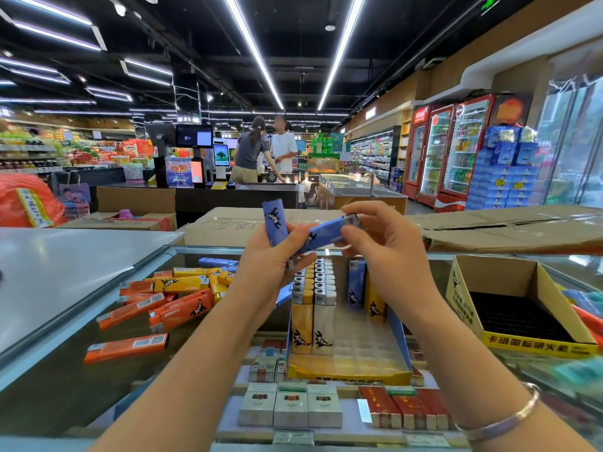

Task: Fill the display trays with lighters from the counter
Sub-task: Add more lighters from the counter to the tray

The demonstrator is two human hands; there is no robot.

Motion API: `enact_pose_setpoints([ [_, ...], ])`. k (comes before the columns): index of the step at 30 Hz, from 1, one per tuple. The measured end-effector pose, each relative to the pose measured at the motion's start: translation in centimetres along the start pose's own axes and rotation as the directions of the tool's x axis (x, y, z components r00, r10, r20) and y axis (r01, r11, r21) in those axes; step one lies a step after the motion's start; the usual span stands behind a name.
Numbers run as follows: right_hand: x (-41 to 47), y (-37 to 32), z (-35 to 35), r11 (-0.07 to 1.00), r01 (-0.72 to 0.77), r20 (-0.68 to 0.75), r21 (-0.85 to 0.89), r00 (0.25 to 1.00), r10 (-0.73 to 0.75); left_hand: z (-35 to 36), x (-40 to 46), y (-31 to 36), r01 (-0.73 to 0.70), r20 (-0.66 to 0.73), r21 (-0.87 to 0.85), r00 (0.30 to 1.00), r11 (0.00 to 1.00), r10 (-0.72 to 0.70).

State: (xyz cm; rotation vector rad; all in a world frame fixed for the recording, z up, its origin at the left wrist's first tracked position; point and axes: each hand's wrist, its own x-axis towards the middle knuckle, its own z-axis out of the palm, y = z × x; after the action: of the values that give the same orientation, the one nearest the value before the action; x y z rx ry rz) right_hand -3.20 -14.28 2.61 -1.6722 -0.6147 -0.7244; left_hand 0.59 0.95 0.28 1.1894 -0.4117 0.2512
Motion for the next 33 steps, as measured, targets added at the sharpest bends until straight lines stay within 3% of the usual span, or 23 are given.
enact_pose_setpoints([
  [3,0.6,0.2,-1.0,0.994,-0.006,-0.104,0.105,0.994,0.017,0.0,0.1,-0.2,-0.027,-0.074,0.138,0.997,0.990,0.038],
  [6,1.3,0.8,-2.4,0.997,-0.044,-0.151,0.061,0.987,0.053,-0.3,-0.1,0.0,-0.055,-0.079,0.193,0.994,0.980,0.071],
  [10,1.7,2.2,-3.1,0.975,-0.155,-0.040,-0.157,0.988,0.151,-0.2,-0.3,0.5,-0.040,-0.053,0.177,0.997,0.983,0.050],
  [15,1.7,3.3,-2.9,0.882,-0.119,0.111,-0.456,0.976,0.189,-0.5,0.0,0.6,0.010,-0.020,0.031,1.000,0.999,-0.010],
  [20,1.4,3.8,-2.7,0.845,-0.064,0.198,-0.531,0.960,0.198,-0.7,0.2,0.4,-0.021,-0.028,0.048,0.999,0.999,0.022],
  [27,1.4,4.8,-2.6,0.778,-0.042,0.200,-0.626,0.956,0.213,-0.6,0.2,0.6,-0.071,0.011,0.058,0.997,0.996,0.070],
  [33,1.4,5.5,-2.3,0.698,-0.007,0.202,-0.716,0.955,0.216,-0.6,0.1,0.5,-0.062,-0.052,0.067,0.996,0.996,0.066],
])
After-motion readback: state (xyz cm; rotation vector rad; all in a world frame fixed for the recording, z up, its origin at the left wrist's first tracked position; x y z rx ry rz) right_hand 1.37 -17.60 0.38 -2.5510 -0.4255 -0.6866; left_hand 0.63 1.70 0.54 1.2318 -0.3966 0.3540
